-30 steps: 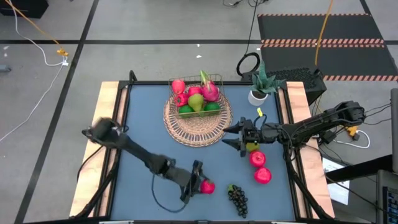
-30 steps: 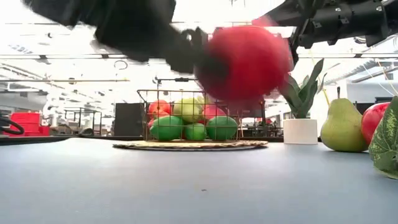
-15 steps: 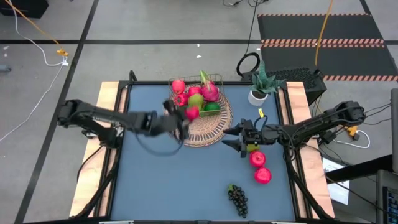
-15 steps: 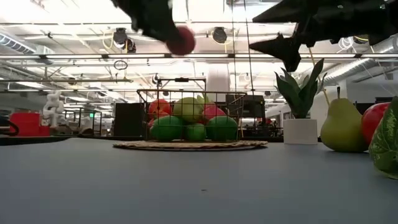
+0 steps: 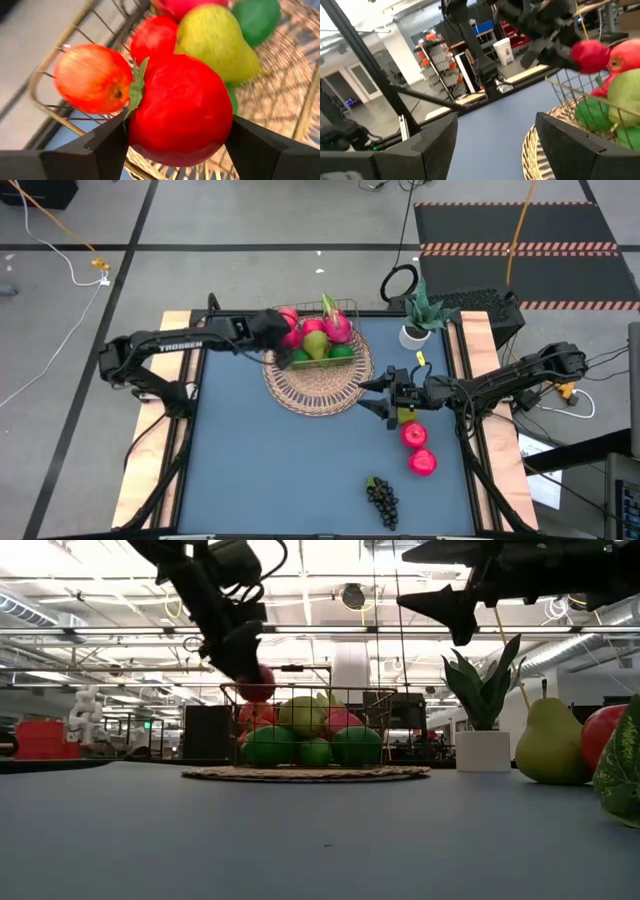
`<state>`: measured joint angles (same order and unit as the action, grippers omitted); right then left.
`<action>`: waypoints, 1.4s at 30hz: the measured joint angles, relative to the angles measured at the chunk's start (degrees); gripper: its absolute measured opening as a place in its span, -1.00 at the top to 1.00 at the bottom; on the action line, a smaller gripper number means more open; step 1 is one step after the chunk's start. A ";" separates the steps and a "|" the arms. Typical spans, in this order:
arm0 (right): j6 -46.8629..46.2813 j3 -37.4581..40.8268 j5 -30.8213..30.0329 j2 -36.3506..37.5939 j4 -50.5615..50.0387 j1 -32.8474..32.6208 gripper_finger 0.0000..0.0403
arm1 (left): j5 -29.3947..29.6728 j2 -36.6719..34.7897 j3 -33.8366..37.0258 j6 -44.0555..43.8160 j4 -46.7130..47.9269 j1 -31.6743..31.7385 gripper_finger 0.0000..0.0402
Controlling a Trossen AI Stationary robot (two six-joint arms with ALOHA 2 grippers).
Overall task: Build produce basket
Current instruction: Put the red tomato into the gold wire basket, then put the green pear into the gold wire basket
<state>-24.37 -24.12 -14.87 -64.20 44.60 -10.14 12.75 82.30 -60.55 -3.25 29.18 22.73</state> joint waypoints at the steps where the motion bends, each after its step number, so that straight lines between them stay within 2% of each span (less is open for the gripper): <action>1: 0.04 0.00 -0.01 0.00 0.23 0.08 -0.32 | -1.97 0.00 0.01 1.36 0.54 0.90 -0.42; 6: 0.55 0.00 0.13 0.00 -0.26 0.06 -0.32 | -4.68 0.00 -0.01 7.23 2.65 2.40 -0.50; 12: 3.48 0.00 0.39 0.76 -0.51 0.55 -0.32 | -4.81 0.00 0.01 12.40 1.96 2.40 -0.76; 16: 5.33 0.00 3.73 3.54 -0.96 2.61 -0.32 | -5.72 -0.49 -0.59 11.39 -0.78 1.89 -0.94; 21: 8.32 -3.05 10.86 10.75 -3.65 5.18 -0.32 | -9.90 -0.69 -5.61 5.92 -6.88 -2.58 -0.96; 24: 14.21 -6.07 16.80 16.51 -11.80 5.15 -0.32 | -10.23 0.23 -5.87 7.21 -16.42 -7.71 -0.91; 26: 15.92 -7.21 18.09 20.68 -18.75 4.94 -0.32 | -10.37 1.40 -5.31 8.17 -23.13 -10.98 -0.89; 30: 15.83 -7.26 14.85 27.82 -28.39 3.63 -0.32 | -10.66 7.27 -5.30 8.51 -36.35 -15.48 -0.89; 34: 17.06 -7.26 10.33 31.35 -29.54 1.78 -0.32 | -16.24 17.66 -7.22 8.19 -49.47 -17.06 -0.92; 38: 19.73 -7.26 10.31 31.46 -28.58 0.93 -0.32 | -19.94 28.74 -15.57 7.98 -55.55 -17.04 -0.92; 42: 20.53 -7.23 9.22 30.49 -28.19 0.97 -0.32 | -20.67 38.85 -26.50 8.28 -55.34 -17.71 -0.84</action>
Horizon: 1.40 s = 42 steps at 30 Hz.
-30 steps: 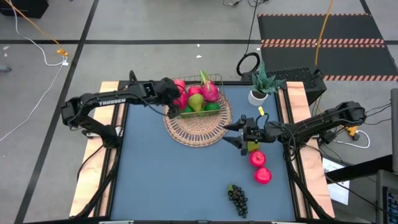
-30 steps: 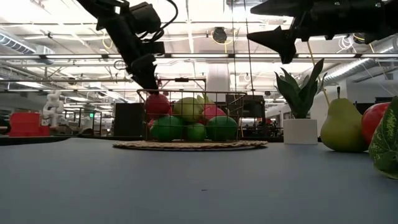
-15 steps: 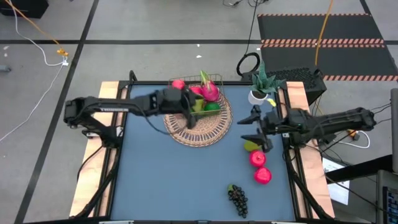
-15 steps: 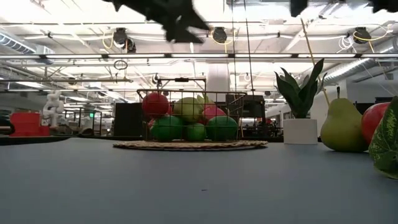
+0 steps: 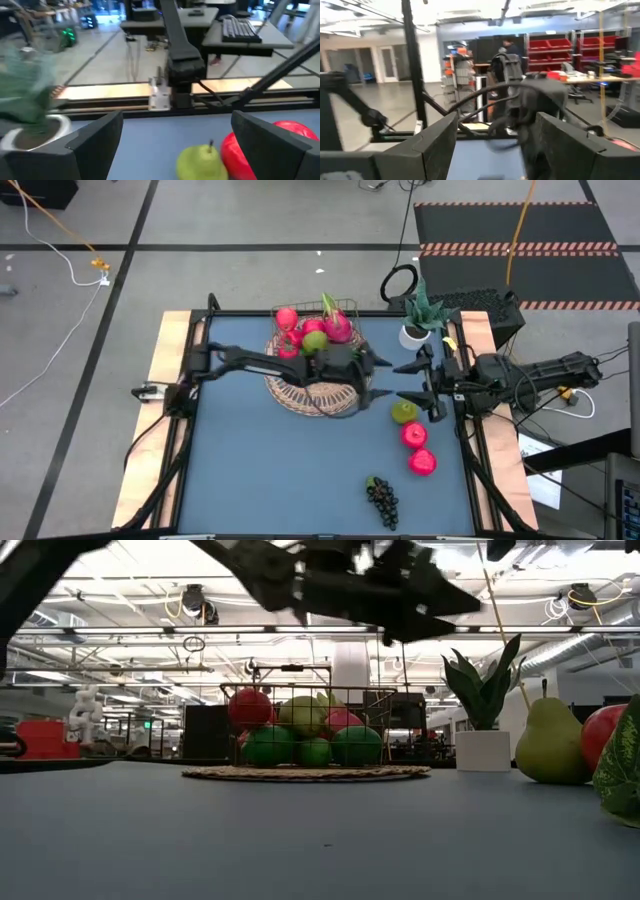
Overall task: Build produce basket
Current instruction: Put the green pear into the gold wire basket
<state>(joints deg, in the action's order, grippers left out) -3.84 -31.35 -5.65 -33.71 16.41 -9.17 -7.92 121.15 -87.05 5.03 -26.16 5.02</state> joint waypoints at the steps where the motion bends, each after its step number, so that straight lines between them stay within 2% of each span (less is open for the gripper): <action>1: 0.05 0.02 -0.47 -0.25 -0.09 0.00 -0.32 | -0.37 2.24 -2.50 -0.01 0.84 -0.27 -0.81; 4: 0.19 0.04 -0.55 -0.35 0.07 0.00 -0.32 | -1.60 8.44 -8.58 -0.72 2.34 -1.06 -0.73; 8: 0.46 0.04 -0.38 -0.35 0.02 0.00 -0.32 | -1.68 14.37 -12.52 -2.09 2.55 -1.68 -0.63; 27: 0.05 0.04 -0.26 -0.40 0.02 0.02 -0.32 | -4.15 26.02 -13.78 -4.08 -9.30 -2.47 -0.54; 32: 0.14 0.04 -0.27 -0.40 0.06 0.02 -0.32 | -4.13 26.03 -14.66 -3.65 -12.88 -2.47 -0.54; 37: 0.23 0.04 -0.26 -0.50 0.50 0.02 -0.32 | -4.49 26.03 -18.84 -2.29 -9.68 -2.55 -0.54; 42: 0.24 0.04 -0.26 -0.53 0.66 0.02 -0.32 | -2.47 26.01 -23.05 0.70 -1.20 -2.81 -0.54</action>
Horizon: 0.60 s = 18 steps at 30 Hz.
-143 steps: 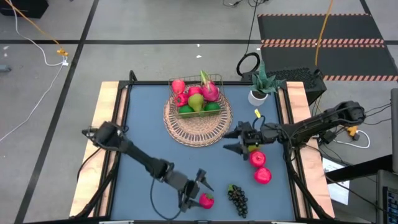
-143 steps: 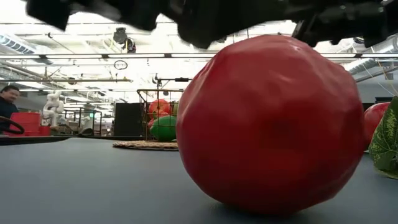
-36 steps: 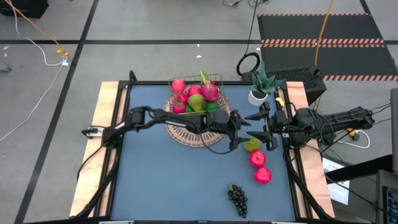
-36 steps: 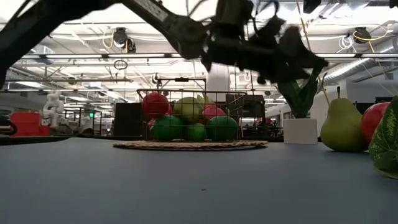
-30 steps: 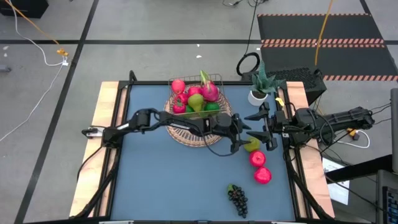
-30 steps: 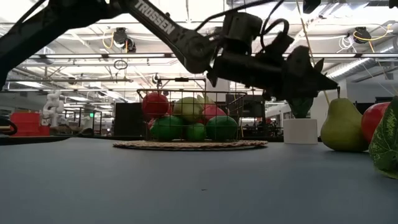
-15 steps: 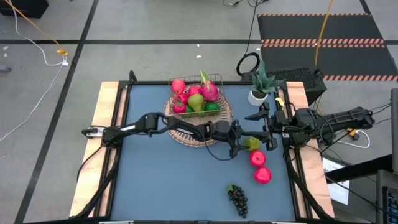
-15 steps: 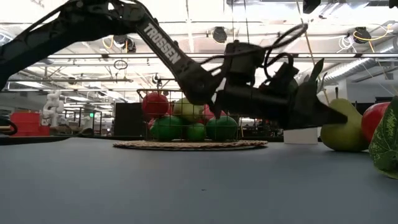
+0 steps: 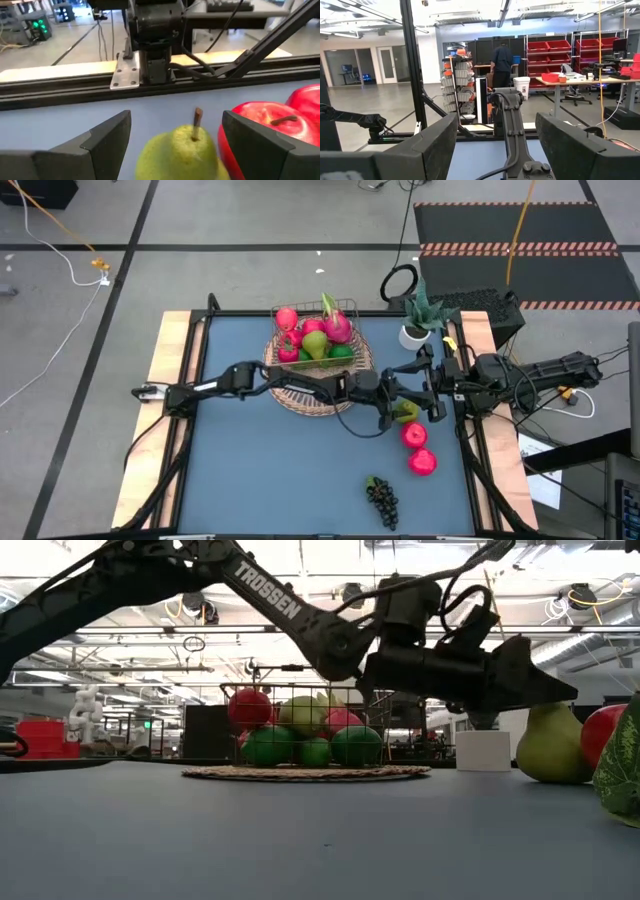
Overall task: Build produce basket
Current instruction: Put the green pear into the gold wire basket
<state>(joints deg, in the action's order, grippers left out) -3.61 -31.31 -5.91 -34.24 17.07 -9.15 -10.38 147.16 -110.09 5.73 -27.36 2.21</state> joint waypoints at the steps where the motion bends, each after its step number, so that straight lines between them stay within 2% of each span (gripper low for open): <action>1: 0.00 0.00 0.00 0.00 0.03 0.00 -0.32 | 0.27 0.23 -0.62 0.18 0.87 0.01 -0.54; 11: -0.91 0.00 0.17 -0.04 0.23 -0.02 -0.32 | 0.29 2.98 -1.93 -1.06 1.08 -0.36 -0.51; 14: -1.43 0.02 0.19 -0.03 0.23 -0.02 -0.32 | 0.98 3.31 -1.98 -1.39 0.55 -0.58 -0.35; 18: -1.50 0.02 0.20 -0.04 0.21 -0.02 -0.32 | 0.86 3.31 -2.00 -1.75 1.18 -0.40 0.00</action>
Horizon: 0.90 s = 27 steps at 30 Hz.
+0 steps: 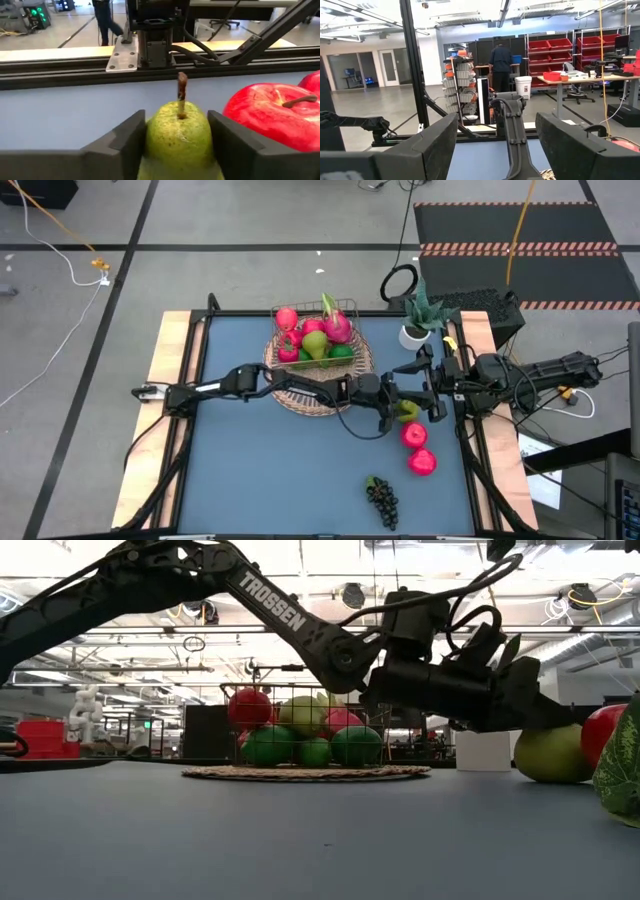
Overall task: Build produce basket
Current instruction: Put the green pear into the gold wire basket
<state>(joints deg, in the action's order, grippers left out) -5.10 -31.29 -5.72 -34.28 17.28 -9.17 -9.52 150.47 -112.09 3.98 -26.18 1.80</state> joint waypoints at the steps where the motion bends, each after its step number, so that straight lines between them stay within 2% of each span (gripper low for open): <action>1: 0.00 0.00 -0.02 0.00 0.00 0.00 -0.32 | -0.05 0.00 -0.02 0.12 0.01 0.04 0.09; 2: 0.00 0.00 0.00 0.00 0.00 0.00 -0.32 | -0.42 -0.07 -0.02 0.25 -0.05 0.11 0.16; 7: 0.00 0.00 0.00 0.02 -0.05 0.00 -0.32 | -1.53 -0.28 -0.02 -0.66 0.37 0.17 0.17; 11: 0.22 0.00 0.00 0.02 0.00 0.00 -0.32 | 0.08 -4.44 0.11 1.75 9.91 -0.64 0.17; 15: 0.60 0.00 -0.01 0.02 0.35 -0.55 -0.32 | 13.13 -11.81 0.08 9.55 22.30 -2.83 0.17; 19: 1.76 0.00 -0.01 0.01 2.29 -2.28 -0.32 | 33.70 -20.10 0.04 16.58 35.66 -4.04 0.16; 21: 2.62 0.00 -0.03 -0.07 3.07 -3.26 -0.32 | 41.24 -24.61 0.07 18.84 39.83 -3.65 0.16; 23: 2.99 0.00 -0.07 -0.17 3.76 -4.13 -0.32 | 44.78 -29.28 0.05 19.61 43.10 -2.71 0.16; 27: 3.02 0.00 -0.15 -0.45 4.65 -5.59 -0.32 | 45.78 -37.50 0.00 14.80 51.67 0.82 0.15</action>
<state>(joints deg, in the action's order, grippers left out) -2.09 -31.29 -5.87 -34.74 21.92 -14.76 36.26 112.98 -112.09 18.78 25.49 2.62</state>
